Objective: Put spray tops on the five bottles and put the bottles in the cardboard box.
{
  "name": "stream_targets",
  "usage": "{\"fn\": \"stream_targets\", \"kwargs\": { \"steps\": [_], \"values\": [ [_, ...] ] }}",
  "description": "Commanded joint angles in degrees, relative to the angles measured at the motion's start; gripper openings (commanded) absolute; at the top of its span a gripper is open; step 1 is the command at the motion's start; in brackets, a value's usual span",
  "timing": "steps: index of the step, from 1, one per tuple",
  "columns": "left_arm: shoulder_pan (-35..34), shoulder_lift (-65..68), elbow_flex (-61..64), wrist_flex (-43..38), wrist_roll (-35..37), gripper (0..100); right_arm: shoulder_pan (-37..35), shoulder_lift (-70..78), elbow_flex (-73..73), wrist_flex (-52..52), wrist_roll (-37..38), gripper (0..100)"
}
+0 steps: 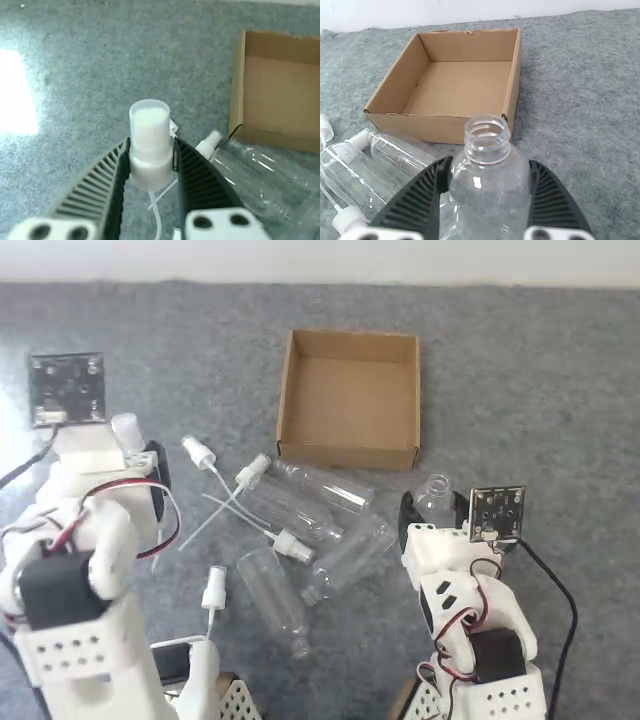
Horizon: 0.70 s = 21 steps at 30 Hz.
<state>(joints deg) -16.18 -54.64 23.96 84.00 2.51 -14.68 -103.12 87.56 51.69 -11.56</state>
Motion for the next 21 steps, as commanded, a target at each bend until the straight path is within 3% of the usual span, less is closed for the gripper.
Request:
{"fn": "stream_targets", "kwargs": {
  "steps": [1, 10, 21],
  "values": [
    [1.3, -2.9, -0.3, -3.2, 3.0, 3, -0.1, -0.9, -0.8, -1.3, -0.3, 13.2],
    [8.6, -6.0, -0.3, -7.0, 3.7, 3, 0.2, -0.9, 0.6, -4.4, -0.3, 13.0],
    [10.6, -7.6, -0.3, -16.1, 14.2, 3, -0.2, -0.9, 0.9, -9.1, -0.2, 13.2]
  ]
}}
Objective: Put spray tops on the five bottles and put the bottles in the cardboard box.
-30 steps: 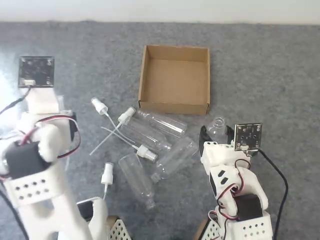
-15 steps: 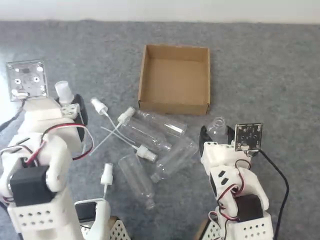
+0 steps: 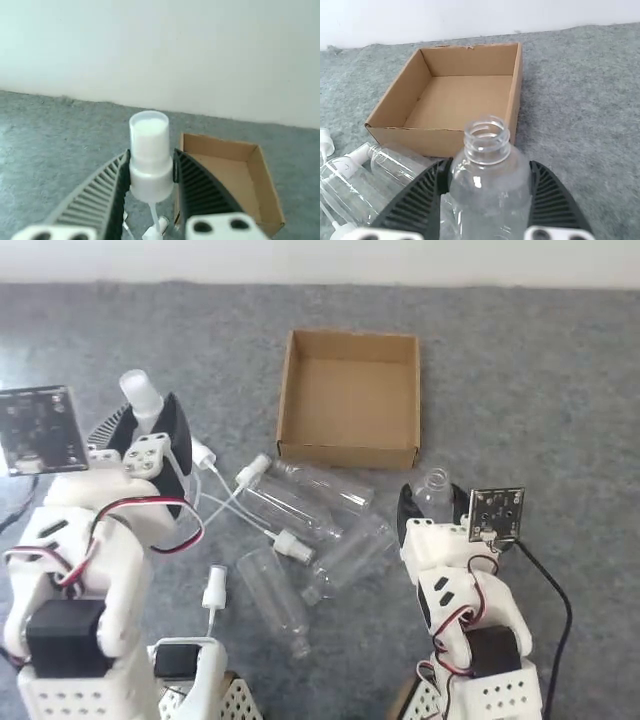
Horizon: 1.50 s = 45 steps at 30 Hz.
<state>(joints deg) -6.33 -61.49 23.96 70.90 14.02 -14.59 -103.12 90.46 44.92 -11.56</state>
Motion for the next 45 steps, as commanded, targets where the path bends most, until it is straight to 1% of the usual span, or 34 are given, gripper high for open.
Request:
{"fn": "stream_targets", "kwargs": {
  "steps": [1, 4, 6, 8, 11, 12, 17, 21, 27, 34, 41, 45],
  "values": [
    [1.4, -0.6, -0.3, -3.5, 3.4, 3, -0.3, -0.9, -2.5, -2.9, -0.2, 13.2],
    [4.0, -0.8, -0.2, -5.5, 5.5, 3, -1.0, -0.9, -4.7, -3.4, -0.2, 13.2],
    [5.4, -0.8, -0.3, -6.9, 6.8, 3, -2.9, -0.9, -6.5, -3.4, -0.2, 13.1],
    [6.2, -0.8, -0.3, -8.3, 8.2, 3, -6.0, -0.9, -8.0, -3.7, -0.2, 12.9],
    [6.9, -0.8, -0.3, -10.5, 10.3, 3, -12.0, -0.8, -8.2, -7.4, -0.2, 12.9],
    [7.4, -0.8, -0.3, -11.2, 10.7, 3, -13.9, -0.8, -8.1, -8.7, 0.4, 12.9],
    [9.6, -0.9, -0.4, -12.6, 12.9, 3, -24.6, -0.8, -7.9, -13.6, 8.9, 12.9],
    [9.7, -0.9, -0.3, -12.4, 14.8, 3, -29.6, -0.8, -6.1, -14.3, 9.9, 12.9],
    [9.9, -0.9, -0.3, -12.3, 15.2, 3, -29.8, -0.8, 1.3, -20.1, 10.3, 12.9],
    [17.6, -1.0, 0.7, -12.6, 15.2, 3, -29.8, -0.8, 5.9, -21.3, 10.4, 12.9],
    [23.0, -0.9, 2.2, -12.8, 14.9, 3, -29.8, -0.8, 5.9, -20.8, 10.4, 12.9],
    [24.8, -0.9, 3.8, -14.5, 14.8, 3, -29.8, -0.8, 5.9, -20.8, 10.4, 12.9]
  ]
}}
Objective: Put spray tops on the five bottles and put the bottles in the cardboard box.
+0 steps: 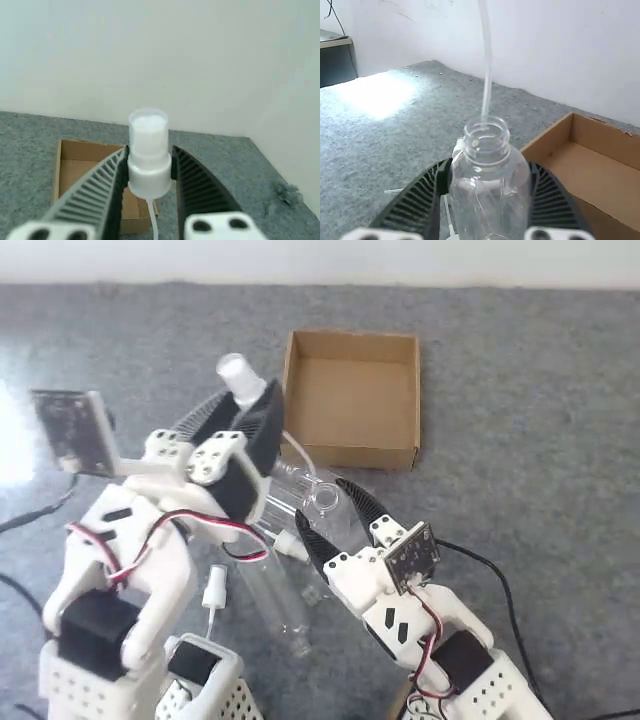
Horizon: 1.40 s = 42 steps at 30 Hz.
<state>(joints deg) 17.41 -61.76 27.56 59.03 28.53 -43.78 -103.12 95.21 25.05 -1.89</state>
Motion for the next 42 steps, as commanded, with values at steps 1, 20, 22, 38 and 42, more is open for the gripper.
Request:
{"fn": "stream_targets", "kwargs": {
  "steps": [1, 20, 22, 38, 42],
  "values": [
    [1.3, -0.6, 0.7, -3.1, 0.3, 3, -0.6, -0.8, 1.1, -0.9, 0.7, 12.9],
    [4.0, -4.3, 1.6, -4.6, -1.3, 3, -0.5, -0.8, 1.1, 1.5, 0.7, 12.9],
    [4.0, -7.0, 1.7, -4.5, -2.5, 3, -0.5, -0.7, 1.1, 1.5, 0.7, 12.9],
    [4.4, -10.5, 8.8, -7.0, -4.5, 3, 1.7, -0.7, 1.1, 1.5, 0.7, 12.9],
    [4.4, -10.5, 12.4, -10.4, -4.5, 3, 1.7, -0.7, 1.2, 1.6, 0.7, 12.9]
  ]
}}
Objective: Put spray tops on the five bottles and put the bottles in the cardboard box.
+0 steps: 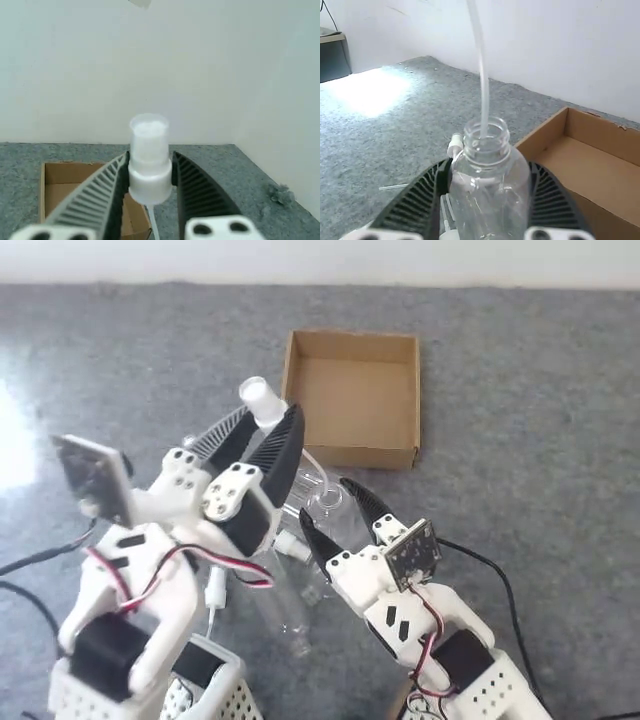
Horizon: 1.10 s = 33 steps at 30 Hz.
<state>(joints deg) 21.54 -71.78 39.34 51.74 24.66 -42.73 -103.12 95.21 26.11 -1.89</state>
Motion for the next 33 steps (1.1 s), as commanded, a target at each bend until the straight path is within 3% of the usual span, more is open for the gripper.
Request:
{"fn": "stream_targets", "kwargs": {
  "steps": [1, 17, 23, 33],
  "values": [
    [0.3, -0.5, 1.1, -3.5, -0.6, 3, 0.6, -0.8, 1.2, 0.9, 0.7, 12.9],
    [0.5, -0.4, 6.1, -3.9, -1.5, 3, 0.8, -0.8, 1.2, 1.2, 0.7, 12.9],
    [7.7, -0.5, 11.0, -6.9, -6.6, 3, 1.2, -0.8, 1.2, 1.8, 0.7, 12.8],
    [7.4, -0.5, 13.0, -6.5, -7.4, 3, 2.2, -0.9, 1.2, 2.5, 0.8, 12.8]
  ]
}}
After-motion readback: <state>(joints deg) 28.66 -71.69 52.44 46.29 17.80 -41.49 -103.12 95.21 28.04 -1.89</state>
